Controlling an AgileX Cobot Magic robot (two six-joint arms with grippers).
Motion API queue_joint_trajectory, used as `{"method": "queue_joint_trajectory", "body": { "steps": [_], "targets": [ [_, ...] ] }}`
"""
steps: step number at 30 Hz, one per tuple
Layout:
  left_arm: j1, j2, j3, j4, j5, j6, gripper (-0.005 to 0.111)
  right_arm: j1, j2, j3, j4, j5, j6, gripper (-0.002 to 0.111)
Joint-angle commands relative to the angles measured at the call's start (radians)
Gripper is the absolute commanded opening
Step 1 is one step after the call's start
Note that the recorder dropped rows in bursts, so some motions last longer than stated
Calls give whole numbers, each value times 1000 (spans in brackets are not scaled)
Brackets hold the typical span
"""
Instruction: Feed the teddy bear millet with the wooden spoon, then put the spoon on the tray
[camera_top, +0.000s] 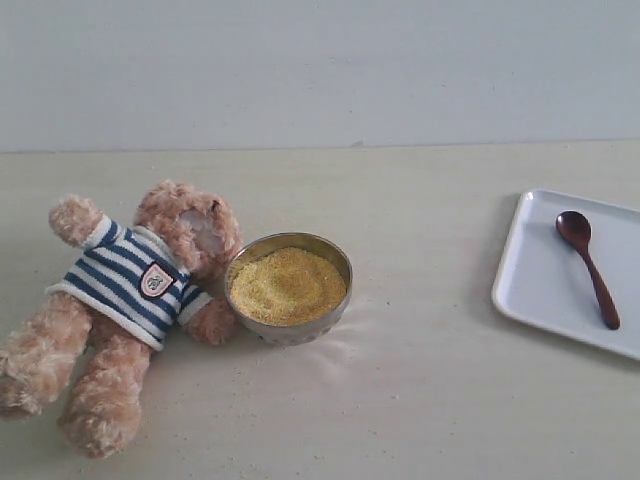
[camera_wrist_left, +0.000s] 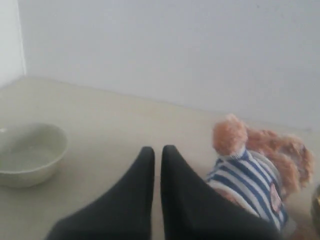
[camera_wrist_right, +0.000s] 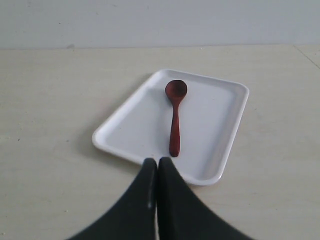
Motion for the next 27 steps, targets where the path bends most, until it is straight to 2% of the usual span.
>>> {"method": "queue_joint_trajectory", "body": {
  "steps": [1, 3, 5, 8, 9, 14, 17, 22, 25, 27],
  "targets": [
    [-3, -11, 24, 73, -169, -49, 5, -2, -4, -1, -2, -1, -5, 0],
    [-3, -11, 24, 114, -179, -56, 5, -2, -4, -1, 4, 1, -5, 0],
    [-3, -11, 24, 124, -111, -56, 5, -2, -4, -1, 4, 1, -5, 0],
    [-3, -11, 24, 128, 165, -46, 5, -2, -4, -1, 6, 1, -5, 0],
    [-5, -11, 24, 116, 186, 2, 5, -2, -4, -1, 6, 1, -5, 0],
    [-27, -11, 24, -364, 231, 485, 5, -2, -4, -1, 6, 1, -5, 0],
    [-29, -11, 24, -539, 288, 656, 5, -2, -4, -1, 6, 1, -5, 0],
    [-29, -11, 24, -525, 305, 612, 5, -2, -4, -1, 6, 1, -5, 0],
    [-29, -11, 24, -430, 196, 551, 5, -2, -4, -1, 6, 1, -5, 0],
    [-29, -11, 24, -327, 108, 438, 5, -2, -4, -1, 6, 1, -5, 0]
  ]
}}
